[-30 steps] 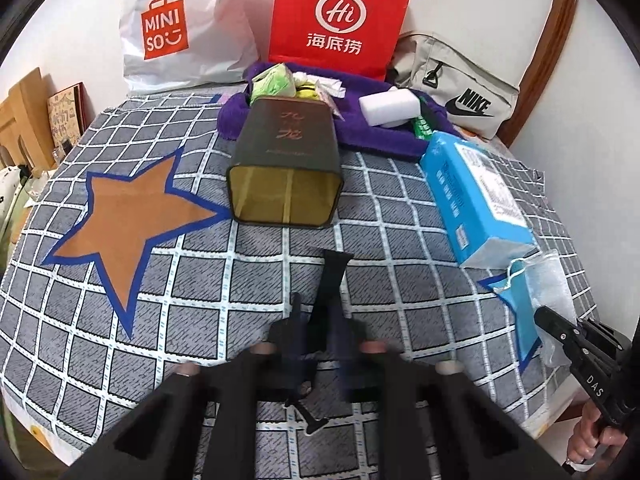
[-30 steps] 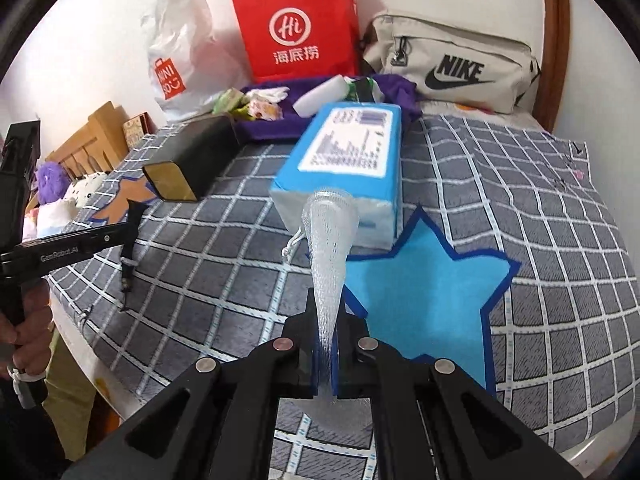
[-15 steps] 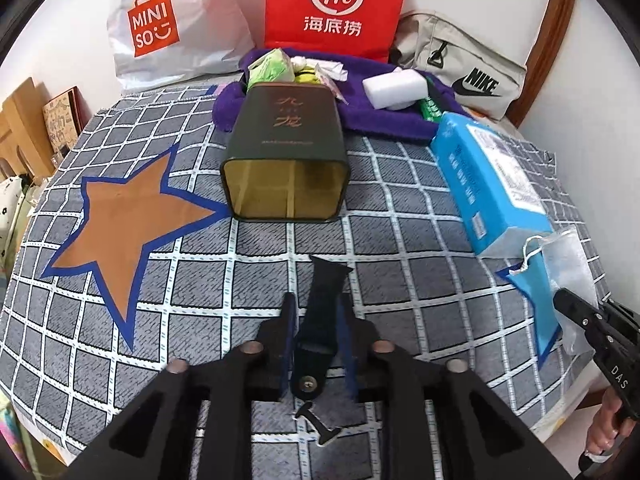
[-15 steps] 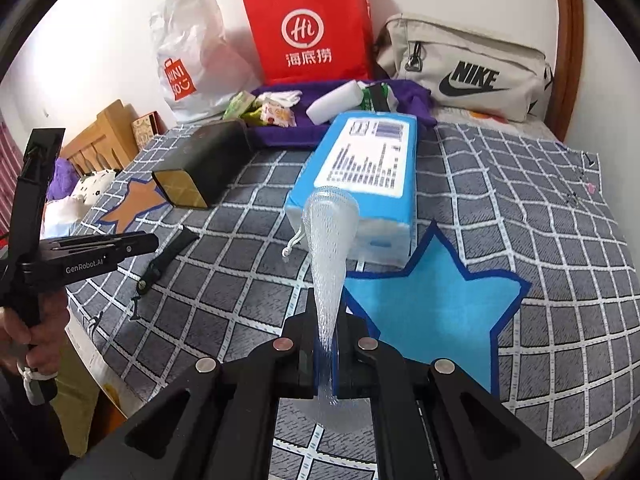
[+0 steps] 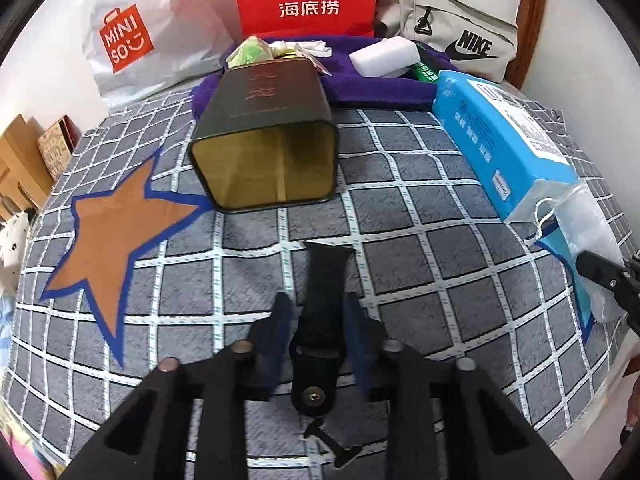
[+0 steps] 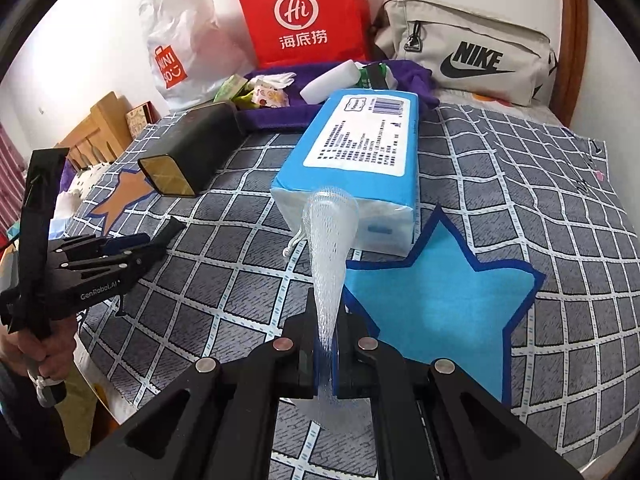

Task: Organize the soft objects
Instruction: 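Carry the black strap with the left tool while the right tool carries the mesh bag to the towel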

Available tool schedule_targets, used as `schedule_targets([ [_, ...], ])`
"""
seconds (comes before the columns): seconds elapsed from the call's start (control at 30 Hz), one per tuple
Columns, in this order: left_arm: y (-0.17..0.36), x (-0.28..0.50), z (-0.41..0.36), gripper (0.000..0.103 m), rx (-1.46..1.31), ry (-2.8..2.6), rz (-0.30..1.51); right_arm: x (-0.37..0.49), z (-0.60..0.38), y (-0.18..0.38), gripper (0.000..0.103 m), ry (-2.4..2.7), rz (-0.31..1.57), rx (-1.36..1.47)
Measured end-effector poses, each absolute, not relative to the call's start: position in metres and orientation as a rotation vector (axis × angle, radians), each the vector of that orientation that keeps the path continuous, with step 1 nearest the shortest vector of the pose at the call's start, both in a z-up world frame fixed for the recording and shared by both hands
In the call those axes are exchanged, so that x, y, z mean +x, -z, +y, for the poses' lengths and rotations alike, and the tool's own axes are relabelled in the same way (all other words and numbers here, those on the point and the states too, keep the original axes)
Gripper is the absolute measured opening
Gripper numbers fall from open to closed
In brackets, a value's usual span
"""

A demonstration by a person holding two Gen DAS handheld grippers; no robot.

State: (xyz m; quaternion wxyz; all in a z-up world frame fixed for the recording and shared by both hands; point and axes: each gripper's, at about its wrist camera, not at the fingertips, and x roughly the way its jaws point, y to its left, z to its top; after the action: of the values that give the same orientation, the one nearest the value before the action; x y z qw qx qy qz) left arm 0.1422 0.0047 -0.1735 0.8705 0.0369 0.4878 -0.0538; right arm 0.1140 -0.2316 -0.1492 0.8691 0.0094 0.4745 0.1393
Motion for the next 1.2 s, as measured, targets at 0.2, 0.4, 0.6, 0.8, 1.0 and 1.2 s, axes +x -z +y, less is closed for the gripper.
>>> schedule_targets([
  [0.2, 0.174, 0.145, 0.008, 0.028, 0.05, 0.143, 1.024, 0.117, -0.227, 0.136, 0.004, -0.317, 0.964, 0.018],
  [0.4, 0.173, 0.148, 0.01, 0.02, 0.062, 0.138, 1.012, 0.127, -0.225, 0.108, 0.004, -0.331, 0.894, 0.003],
  [0.6, 0.169, 0.151, 0.017, 0.019, 0.012, 0.165, 1.03, 0.14, -0.225, 0.092, 0.004, -0.316, 0.858, -0.021],
  [0.8, 0.16, 0.154, 0.02, 0.019, -0.012, 0.18, 1.027, 0.15, -0.225, 0.085, 0.004, -0.31, 0.843, -0.026],
  [1.0, 0.144, 0.155, 0.021, 0.019, -0.012, 0.181, 0.998, 0.156, -0.224, 0.084, 0.004, -0.314, 0.844, -0.026],
  [1.2, 0.125, 0.158, 0.024, 0.019, -0.028, 0.181, 0.964, 0.164, -0.223, 0.081, 0.004, -0.311, 0.84, -0.027],
])
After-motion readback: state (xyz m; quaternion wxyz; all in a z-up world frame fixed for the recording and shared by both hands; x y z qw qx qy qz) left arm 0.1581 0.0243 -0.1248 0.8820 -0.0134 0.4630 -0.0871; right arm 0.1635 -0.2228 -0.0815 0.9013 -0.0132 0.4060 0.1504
